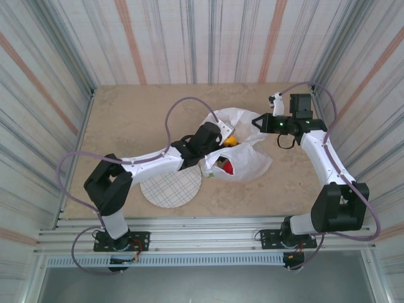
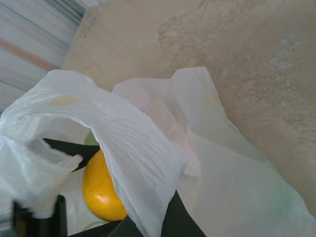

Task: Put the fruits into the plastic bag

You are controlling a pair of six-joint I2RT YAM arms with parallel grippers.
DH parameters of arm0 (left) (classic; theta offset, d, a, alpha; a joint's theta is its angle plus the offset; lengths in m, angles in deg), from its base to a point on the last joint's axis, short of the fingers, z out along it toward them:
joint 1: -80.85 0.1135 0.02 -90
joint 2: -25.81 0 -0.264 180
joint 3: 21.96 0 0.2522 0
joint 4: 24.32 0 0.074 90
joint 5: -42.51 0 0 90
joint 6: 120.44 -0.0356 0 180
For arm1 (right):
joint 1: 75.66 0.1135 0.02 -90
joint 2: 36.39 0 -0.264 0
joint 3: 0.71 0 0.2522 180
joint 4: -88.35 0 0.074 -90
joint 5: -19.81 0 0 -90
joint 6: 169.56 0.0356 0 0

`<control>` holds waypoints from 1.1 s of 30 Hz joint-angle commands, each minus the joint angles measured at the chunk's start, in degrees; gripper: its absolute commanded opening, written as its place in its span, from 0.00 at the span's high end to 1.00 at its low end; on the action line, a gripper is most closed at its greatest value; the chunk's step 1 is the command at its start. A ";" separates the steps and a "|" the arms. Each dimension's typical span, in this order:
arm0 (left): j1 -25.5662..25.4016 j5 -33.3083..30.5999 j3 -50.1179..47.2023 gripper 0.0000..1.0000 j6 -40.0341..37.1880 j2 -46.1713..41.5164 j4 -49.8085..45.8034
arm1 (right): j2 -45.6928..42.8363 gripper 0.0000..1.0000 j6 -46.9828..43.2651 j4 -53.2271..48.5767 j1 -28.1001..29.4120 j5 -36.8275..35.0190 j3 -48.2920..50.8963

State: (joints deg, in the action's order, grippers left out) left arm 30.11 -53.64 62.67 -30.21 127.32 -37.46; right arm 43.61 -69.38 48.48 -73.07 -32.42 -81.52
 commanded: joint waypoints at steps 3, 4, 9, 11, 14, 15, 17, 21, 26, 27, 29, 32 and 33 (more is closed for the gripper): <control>-0.11 -2.51 1.46 0.27 0.30 2.32 -2.86 | -3.09 1.00 3.52 2.43 -0.07 0.01 -1.36; -0.14 -2.93 1.25 0.26 0.28 2.66 -2.82 | -3.40 1.00 4.46 3.63 -0.04 0.16 -1.58; -0.13 -4.11 1.72 0.25 0.50 3.93 -2.99 | -3.59 1.00 7.47 7.33 0.88 1.24 -2.12; -0.14 -4.13 1.60 0.23 0.77 3.65 -2.69 | -3.16 1.00 7.54 7.26 1.40 1.04 -2.04; -0.13 -2.85 0.71 0.20 0.97 2.41 -1.28 | -2.91 1.00 7.40 7.10 1.65 0.74 -1.28; -0.16 -2.73 0.35 0.18 0.93 1.91 -0.90 | -2.84 1.00 7.38 7.20 1.65 0.76 -0.88; -0.23 -2.41 -0.24 0.15 1.00 0.92 -0.62 | -2.80 1.00 7.32 7.21 1.60 0.64 -0.31; -0.17 -2.16 -1.27 0.12 1.48 -1.17 -0.51 | -2.75 1.00 6.98 6.93 1.57 0.71 -0.20; -0.21 -0.47 -3.50 0.09 2.24 -4.35 1.08 | -2.50 1.00 6.88 6.93 1.50 0.73 -0.22; -0.18 -0.09 -4.05 0.09 2.27 -5.01 1.54 | -2.43 1.00 6.88 6.92 1.43 0.73 -0.11; -0.19 0.48 -4.96 0.08 2.46 -6.13 2.00 | -2.40 1.00 6.81 6.95 1.40 0.72 0.06; -0.19 1.36 -5.95 0.08 2.60 -7.72 1.93 | -2.47 1.00 6.70 6.76 1.28 0.80 0.25; -0.19 1.68 -6.36 0.08 2.66 -8.31 1.81 | -2.47 1.00 6.62 6.75 1.08 0.75 0.34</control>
State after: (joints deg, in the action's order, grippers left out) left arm 30.11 -53.51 57.62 -28.53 122.25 -36.81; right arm 41.25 -63.24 54.95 -71.61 -32.39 -82.04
